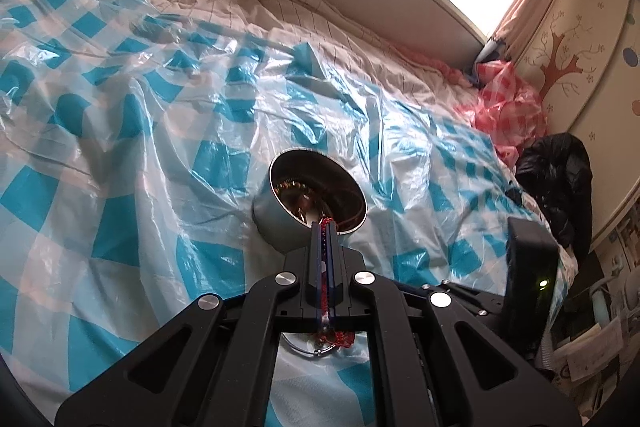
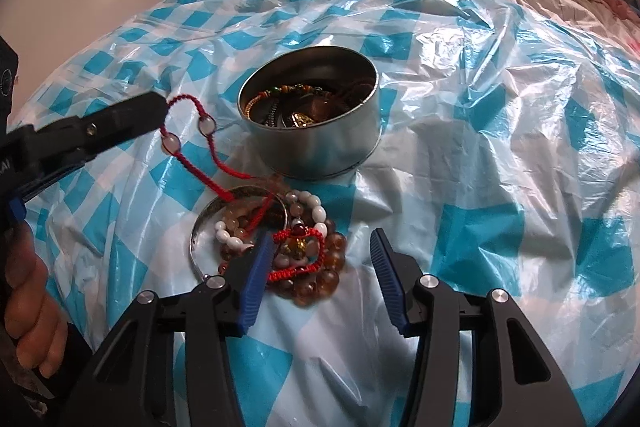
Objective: Organize jewelry
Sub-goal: 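Grasp a red cord bracelet with the left gripper and lift it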
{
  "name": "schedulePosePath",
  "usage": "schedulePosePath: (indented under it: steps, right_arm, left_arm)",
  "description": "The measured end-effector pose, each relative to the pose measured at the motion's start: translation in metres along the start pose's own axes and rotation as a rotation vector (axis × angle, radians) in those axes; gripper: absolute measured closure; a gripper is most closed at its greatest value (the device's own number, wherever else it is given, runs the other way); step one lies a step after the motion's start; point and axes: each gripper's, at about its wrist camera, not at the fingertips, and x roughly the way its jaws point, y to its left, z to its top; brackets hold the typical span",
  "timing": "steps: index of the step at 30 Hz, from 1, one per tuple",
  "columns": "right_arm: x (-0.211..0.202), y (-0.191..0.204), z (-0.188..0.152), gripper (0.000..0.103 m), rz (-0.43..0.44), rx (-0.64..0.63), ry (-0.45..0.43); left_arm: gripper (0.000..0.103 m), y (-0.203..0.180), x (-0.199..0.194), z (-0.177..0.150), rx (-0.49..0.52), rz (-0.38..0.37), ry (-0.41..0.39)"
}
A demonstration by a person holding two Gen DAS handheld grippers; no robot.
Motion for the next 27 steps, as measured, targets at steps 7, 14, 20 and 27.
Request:
schedulePosePath:
  steps: [7, 14, 20, 27]
  right_arm:
    - [0.006, -0.006, 0.004, 0.06, 0.042, 0.033, 0.006]
    - [0.01, -0.01, 0.006, 0.066, 0.072, 0.056, 0.014]
    - [0.011, -0.011, 0.007, 0.081, 0.086, 0.069, 0.012]
    - [0.003, -0.008, 0.006, 0.088, 0.073, 0.054, -0.014]
  left_arm:
    - [0.101, 0.002, -0.002, 0.003, 0.002, -0.003, -0.011]
    - [0.101, 0.002, -0.002, 0.004, 0.003, -0.002, -0.013]
    - [0.101, 0.002, -0.002, 0.004, 0.005, -0.001, -0.012]
    - [0.101, 0.002, -0.001, 0.004, 0.007, 0.0, -0.011]
